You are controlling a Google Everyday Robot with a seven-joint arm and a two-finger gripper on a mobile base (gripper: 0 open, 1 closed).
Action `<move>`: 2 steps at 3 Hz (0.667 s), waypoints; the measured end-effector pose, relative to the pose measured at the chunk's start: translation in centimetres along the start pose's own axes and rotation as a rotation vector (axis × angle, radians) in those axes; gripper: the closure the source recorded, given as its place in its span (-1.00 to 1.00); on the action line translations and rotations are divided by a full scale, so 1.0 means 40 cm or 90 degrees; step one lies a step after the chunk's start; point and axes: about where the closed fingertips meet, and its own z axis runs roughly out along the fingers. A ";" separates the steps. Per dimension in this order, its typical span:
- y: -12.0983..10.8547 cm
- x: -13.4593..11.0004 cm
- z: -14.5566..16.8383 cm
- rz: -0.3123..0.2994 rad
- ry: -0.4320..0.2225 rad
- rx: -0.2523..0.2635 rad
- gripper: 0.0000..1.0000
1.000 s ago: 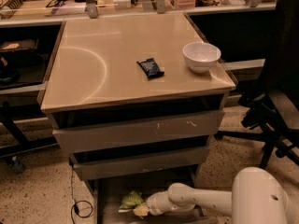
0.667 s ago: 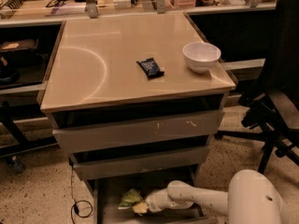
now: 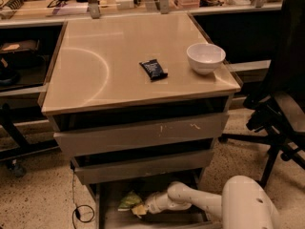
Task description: Place green jalapeno chip bag into bottom drawer
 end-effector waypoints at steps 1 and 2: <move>-0.003 -0.002 -0.001 0.000 -0.001 0.001 0.62; -0.003 -0.002 0.000 0.000 -0.001 0.001 0.15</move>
Offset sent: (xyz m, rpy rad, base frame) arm 0.0014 -0.0004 -0.0001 -0.0004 -0.0012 -0.0014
